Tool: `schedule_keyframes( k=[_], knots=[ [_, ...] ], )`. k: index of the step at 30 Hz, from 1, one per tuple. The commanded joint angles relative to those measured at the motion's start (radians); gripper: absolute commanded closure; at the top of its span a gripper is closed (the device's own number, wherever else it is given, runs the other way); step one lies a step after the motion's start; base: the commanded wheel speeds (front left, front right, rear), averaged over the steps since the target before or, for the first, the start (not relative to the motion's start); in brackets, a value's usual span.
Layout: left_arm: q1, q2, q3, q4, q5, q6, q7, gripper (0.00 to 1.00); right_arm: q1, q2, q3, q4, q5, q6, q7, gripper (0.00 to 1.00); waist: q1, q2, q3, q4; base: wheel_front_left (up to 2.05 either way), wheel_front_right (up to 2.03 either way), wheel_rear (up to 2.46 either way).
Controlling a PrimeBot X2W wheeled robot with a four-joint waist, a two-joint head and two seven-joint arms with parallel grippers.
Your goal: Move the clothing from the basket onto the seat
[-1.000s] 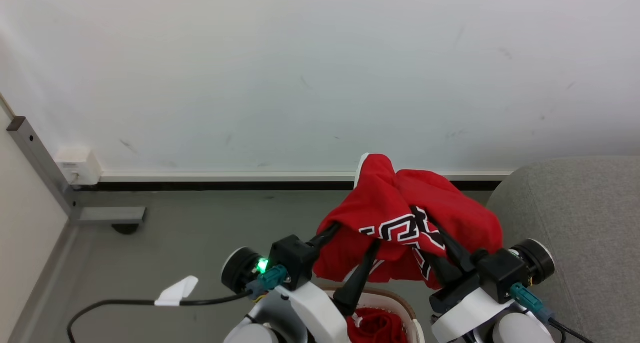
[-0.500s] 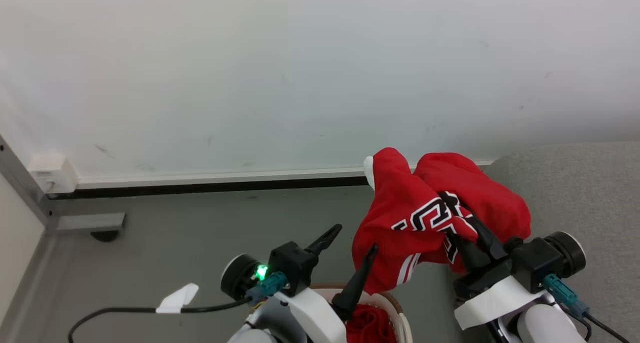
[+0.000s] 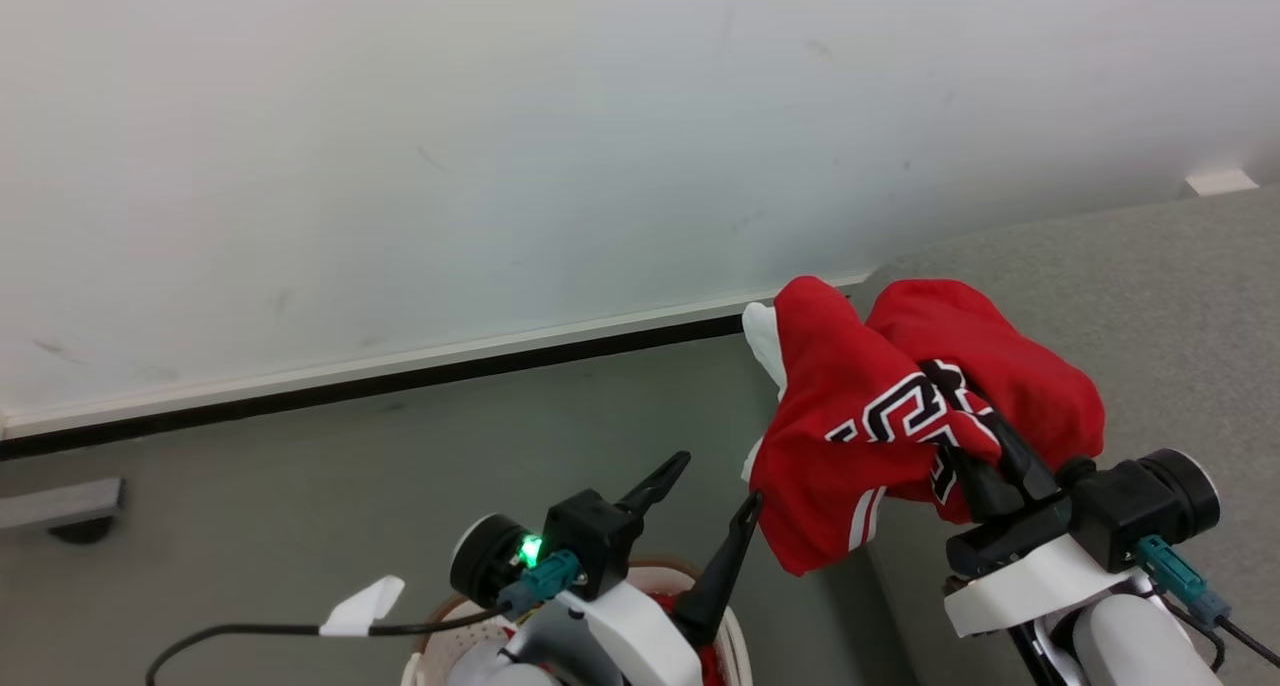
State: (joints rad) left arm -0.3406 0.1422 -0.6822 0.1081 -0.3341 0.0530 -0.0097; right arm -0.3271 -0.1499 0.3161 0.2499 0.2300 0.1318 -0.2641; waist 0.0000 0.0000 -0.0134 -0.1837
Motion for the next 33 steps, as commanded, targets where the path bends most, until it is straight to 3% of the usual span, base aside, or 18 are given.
schedule_keyframes(
  k=[1,11,21,27,33],
  knots=[
    [-0.004,-0.001,-0.003,0.002,-0.002,-0.003,-0.002,0.0,0.002,-0.007,-0.014,-0.01,-0.003,-0.002,-0.001,1.0,0.0,0.0,0.01,-0.046,0.0,0.0,0.0],
    [-0.019,-0.017,-0.032,0.007,0.001,-0.009,-0.009,0.0,0.046,-0.031,-0.072,-0.038,-0.011,-0.002,-0.001,1.0,0.0,0.0,0.023,-0.147,0.0,0.0,0.0],
    [-0.041,-0.029,-0.056,0.003,0.002,-0.014,-0.008,0.0,0.047,-0.035,-0.118,-0.055,-0.017,-0.002,-0.001,1.0,0.0,0.0,0.057,-0.178,0.0,0.0,0.0],
    [-0.104,-0.023,-0.069,-0.026,0.026,-0.029,0.018,0.0,0.0,-0.017,-0.213,-0.069,-0.016,-0.002,-0.001,1.0,0.0,0.0,0.174,-0.147,0.0,0.0,0.0],
    [-0.231,-0.012,-0.074,-0.062,0.061,-0.066,0.054,0.0,-0.157,-0.014,-0.355,-0.038,-0.008,-0.002,-0.001,1.0,0.0,0.0,0.374,-0.086,0.0,0.0,0.0]
  ],
)
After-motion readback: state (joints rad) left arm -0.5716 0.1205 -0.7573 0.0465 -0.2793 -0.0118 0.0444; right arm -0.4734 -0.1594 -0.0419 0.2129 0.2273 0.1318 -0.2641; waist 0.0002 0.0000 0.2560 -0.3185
